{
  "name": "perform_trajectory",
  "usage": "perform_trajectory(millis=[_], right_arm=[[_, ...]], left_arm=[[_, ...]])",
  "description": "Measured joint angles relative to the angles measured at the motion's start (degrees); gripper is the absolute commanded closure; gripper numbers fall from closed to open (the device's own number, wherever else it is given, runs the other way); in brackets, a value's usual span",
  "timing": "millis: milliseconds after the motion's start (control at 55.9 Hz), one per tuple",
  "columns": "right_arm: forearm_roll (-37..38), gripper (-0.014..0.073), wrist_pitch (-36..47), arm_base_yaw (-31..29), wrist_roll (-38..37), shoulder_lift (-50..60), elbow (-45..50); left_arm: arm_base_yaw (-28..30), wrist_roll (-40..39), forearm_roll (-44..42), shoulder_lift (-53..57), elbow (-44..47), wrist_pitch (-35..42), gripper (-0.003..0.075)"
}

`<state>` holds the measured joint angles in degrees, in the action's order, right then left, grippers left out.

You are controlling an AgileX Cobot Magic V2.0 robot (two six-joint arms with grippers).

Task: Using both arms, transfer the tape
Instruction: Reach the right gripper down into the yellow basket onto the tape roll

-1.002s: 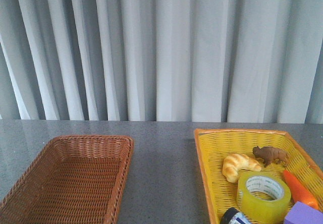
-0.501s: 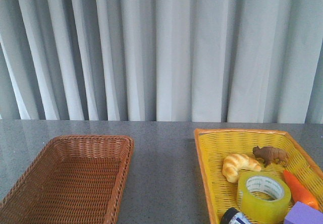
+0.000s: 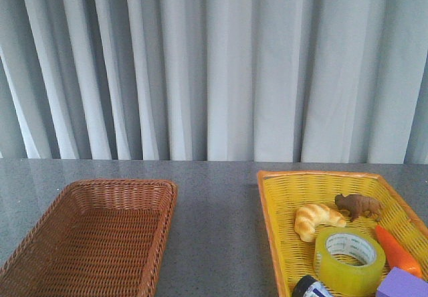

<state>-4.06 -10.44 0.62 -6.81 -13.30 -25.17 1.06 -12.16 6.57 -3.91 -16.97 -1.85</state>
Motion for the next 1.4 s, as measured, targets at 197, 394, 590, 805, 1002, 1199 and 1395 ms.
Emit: perform_trajectory(millis=[197, 394, 590, 805, 1002, 1199, 1395], right_arm=[[0.5, 0.0088, -5.67, 0.0, 4.89, -13.67, -9.59], [0.42, -0.0003, -0.11, 0.0, 5.51, -20.44, -11.43], [2.16, 0.0021, -1.93, 0.0, 6.37, -28.61, -17.71], [5.26, 0.0021, -15.55, 0.0, 8.56, -47.92, -35.17], [5.44, 0.0022, -26.46, 0.0, 9.03, -65.36, -46.15], [5.44, 0.0022, -29.67, 0.0, 9.5, -77.07, -50.22], [5.99, 0.0022, -30.25, 0.0, 9.7, -83.54, -50.5]], left_arm=[[0.0, 3.08, -0.72, -10.21, -5.63, -7.2, 0.0525], [0.0, 4.78, -0.74, -17.01, -6.93, -8.05, 0.0454], [0.0, 4.86, -0.85, -19.13, -6.93, -8.27, 0.0454], [0.0, 4.86, -0.85, -19.42, -6.93, -7.84, 0.0454], [0.0, 4.86, -0.85, -19.42, -6.93, -7.84, 0.0454], [0.0, 4.88, -0.87, -19.42, -6.93, -7.84, 0.0454], [0.0, 4.88, -0.87, -19.42, -6.93, -7.84, 0.0454]])
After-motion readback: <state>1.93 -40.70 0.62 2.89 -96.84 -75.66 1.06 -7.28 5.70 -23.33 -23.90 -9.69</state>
